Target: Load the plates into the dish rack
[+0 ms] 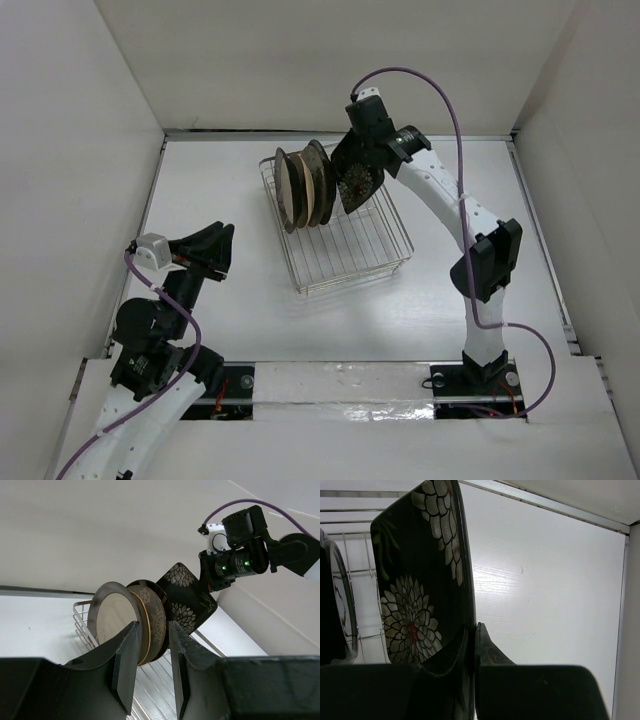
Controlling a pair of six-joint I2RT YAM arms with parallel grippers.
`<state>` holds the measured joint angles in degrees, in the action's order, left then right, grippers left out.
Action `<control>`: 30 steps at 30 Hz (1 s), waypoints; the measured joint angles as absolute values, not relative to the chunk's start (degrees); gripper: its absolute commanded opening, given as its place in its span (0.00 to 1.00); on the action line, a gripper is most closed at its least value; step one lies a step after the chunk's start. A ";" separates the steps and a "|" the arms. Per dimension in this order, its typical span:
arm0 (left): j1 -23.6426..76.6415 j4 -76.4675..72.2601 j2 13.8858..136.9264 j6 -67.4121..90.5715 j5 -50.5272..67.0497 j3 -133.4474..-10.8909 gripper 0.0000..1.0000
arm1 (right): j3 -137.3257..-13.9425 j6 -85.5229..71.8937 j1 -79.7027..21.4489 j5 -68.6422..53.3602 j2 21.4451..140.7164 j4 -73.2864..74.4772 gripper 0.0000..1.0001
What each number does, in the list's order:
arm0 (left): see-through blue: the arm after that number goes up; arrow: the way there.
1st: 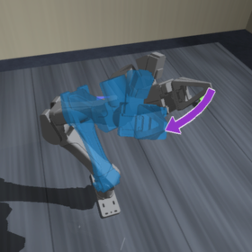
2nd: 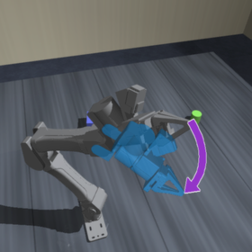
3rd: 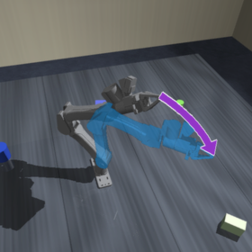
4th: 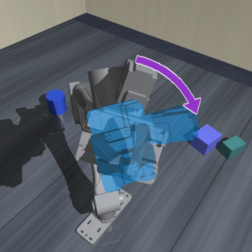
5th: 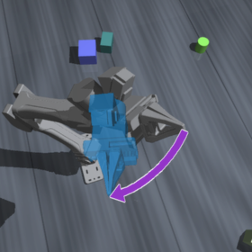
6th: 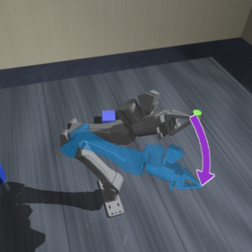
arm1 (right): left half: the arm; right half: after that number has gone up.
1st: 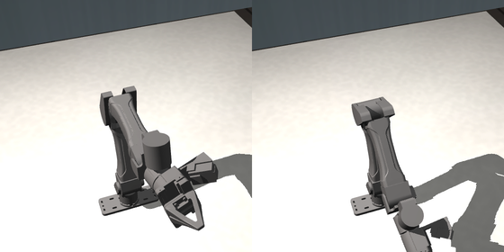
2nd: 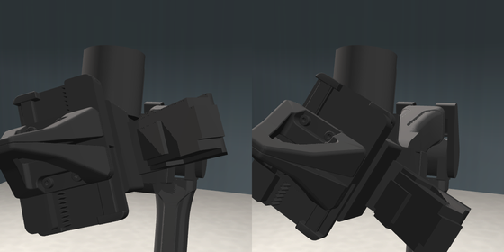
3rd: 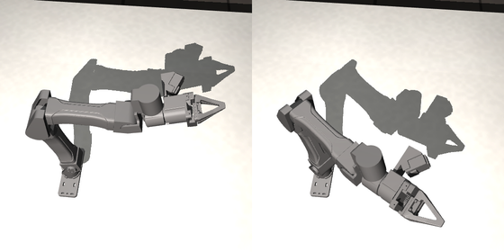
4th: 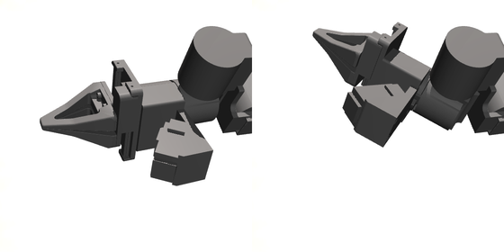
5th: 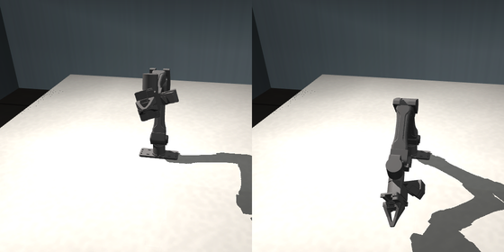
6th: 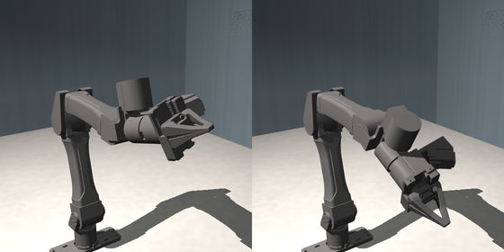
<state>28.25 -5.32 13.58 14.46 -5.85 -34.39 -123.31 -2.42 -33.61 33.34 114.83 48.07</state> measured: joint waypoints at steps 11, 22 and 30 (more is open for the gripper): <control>28.25 -5.28 13.58 14.48 -5.39 -34.39 0.27 | -127.63 -1.06 -36.07 37.10 118.87 50.19 0.00; 28.25 -5.26 13.58 14.50 -4.95 -34.39 0.27 | -131.20 0.73 -39.20 42.30 123.04 50.50 0.00; 28.25 -5.19 13.69 14.50 -4.86 -34.39 0.27 | -129.73 1.23 -39.83 43.57 123.04 48.34 0.00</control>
